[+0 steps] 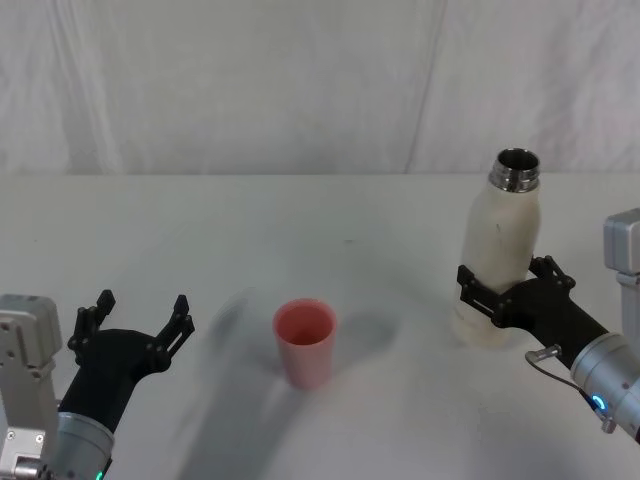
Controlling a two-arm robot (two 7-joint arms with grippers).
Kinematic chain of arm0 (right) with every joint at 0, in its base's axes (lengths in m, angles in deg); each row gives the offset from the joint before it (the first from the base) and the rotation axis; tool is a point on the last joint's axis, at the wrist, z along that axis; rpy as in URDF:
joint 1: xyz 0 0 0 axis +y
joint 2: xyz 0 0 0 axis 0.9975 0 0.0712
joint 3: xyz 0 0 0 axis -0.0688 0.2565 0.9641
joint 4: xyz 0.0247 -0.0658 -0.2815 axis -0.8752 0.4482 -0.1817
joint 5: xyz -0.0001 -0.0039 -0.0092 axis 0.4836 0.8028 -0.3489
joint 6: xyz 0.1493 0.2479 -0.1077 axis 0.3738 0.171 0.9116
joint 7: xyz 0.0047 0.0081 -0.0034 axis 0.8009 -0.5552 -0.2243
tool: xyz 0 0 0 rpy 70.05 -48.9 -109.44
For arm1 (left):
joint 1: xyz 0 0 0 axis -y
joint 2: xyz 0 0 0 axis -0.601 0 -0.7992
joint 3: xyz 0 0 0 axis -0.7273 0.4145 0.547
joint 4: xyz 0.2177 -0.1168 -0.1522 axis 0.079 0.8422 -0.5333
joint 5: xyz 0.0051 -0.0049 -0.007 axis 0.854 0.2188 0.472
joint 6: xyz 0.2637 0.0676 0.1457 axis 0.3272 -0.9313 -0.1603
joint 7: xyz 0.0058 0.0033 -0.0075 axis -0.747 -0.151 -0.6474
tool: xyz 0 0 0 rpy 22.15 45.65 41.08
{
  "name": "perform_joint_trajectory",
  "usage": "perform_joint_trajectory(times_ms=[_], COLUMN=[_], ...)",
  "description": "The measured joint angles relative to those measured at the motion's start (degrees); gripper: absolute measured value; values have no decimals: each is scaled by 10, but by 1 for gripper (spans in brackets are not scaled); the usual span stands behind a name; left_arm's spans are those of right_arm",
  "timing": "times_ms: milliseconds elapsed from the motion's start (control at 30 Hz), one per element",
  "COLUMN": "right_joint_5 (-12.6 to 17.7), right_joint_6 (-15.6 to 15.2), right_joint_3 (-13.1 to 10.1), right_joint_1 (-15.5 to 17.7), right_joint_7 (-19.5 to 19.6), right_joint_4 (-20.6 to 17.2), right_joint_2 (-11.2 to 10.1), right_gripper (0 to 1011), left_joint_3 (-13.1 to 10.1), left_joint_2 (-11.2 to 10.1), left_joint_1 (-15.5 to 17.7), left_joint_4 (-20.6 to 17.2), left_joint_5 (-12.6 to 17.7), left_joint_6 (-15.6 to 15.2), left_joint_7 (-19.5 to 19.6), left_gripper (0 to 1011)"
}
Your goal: Grasp the thermos with one hand and pour water into the cup lid.
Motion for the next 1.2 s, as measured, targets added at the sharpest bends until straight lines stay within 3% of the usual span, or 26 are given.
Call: perform_joint_trajectory(times_ms=[1200], right_joint_5=[-2], right_joint_6=[19], right_joint_3=[29], right_joint_1=[-39], right_joint_7=[20], right_joint_4=[62], right_joint_2=[14], right_gripper=[952], left_joint_3=[0], left_joint_2=[0], left_joint_1=[0], left_joint_4=[0], left_joint_5=[0], left_joint_6=[0], left_joint_7=[0], left_gripper=[1001])
